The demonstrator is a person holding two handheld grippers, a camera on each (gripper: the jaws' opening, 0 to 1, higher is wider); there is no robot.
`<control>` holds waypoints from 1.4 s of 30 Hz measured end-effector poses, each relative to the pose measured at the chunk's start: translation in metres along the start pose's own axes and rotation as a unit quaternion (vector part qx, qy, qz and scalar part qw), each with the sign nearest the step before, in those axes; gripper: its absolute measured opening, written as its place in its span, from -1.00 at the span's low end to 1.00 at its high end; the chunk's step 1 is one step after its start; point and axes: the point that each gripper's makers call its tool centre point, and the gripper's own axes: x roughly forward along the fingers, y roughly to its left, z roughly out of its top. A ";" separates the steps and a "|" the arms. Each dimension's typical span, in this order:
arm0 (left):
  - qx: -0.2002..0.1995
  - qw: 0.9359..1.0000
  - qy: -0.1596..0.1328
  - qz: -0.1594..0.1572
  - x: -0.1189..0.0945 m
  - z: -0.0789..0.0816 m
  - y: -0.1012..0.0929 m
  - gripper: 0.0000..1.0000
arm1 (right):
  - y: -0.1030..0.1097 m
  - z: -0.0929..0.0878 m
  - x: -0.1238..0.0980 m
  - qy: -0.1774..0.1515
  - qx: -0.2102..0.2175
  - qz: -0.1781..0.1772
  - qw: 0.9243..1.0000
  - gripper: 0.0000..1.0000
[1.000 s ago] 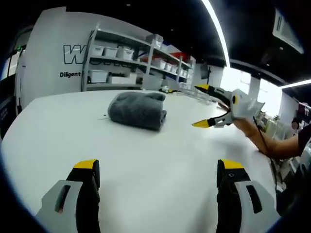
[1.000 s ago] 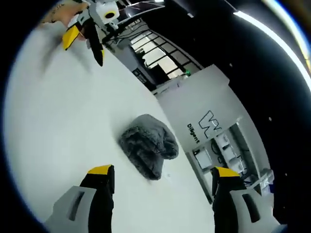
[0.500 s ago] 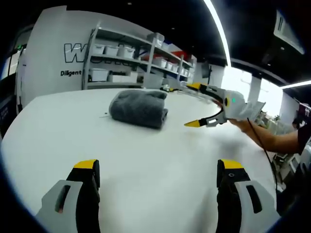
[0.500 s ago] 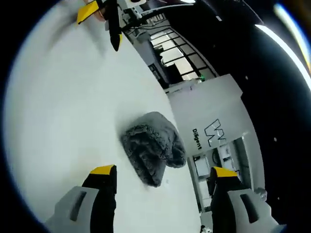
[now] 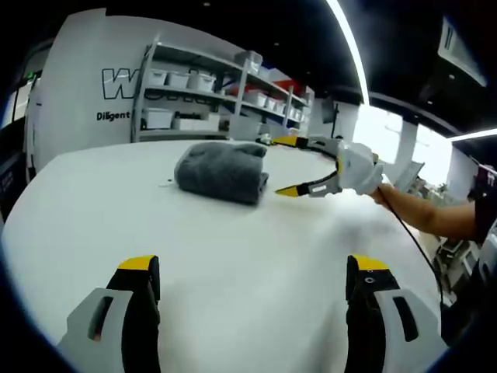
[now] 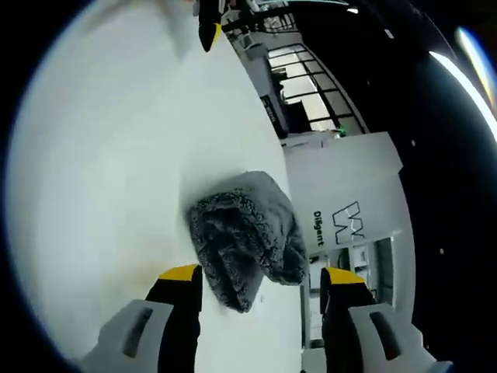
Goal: Open the folded towel by lifting each exposed corner and separating the folded layers until the towel lies flat within the target outline without major curled edges
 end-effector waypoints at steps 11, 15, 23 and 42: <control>0.001 1.000 0.000 0.002 -0.002 -0.001 -0.001 0.95 | 0.013 0.008 0.026 0.010 -0.043 0.013 0.999 -0.22; -0.001 1.000 0.000 0.002 -0.002 -0.001 0.000 0.95 | 0.015 0.007 0.033 0.007 -0.037 0.021 0.999 -0.40; -0.002 1.000 0.001 0.002 -0.002 -0.002 -0.001 0.94 | 0.019 0.005 0.035 -0.007 0.001 0.035 0.999 -0.76; -0.002 1.000 0.009 0.003 -0.002 -0.005 0.000 0.94 | 0.023 0.003 0.015 0.016 0.079 0.055 0.995 -0.82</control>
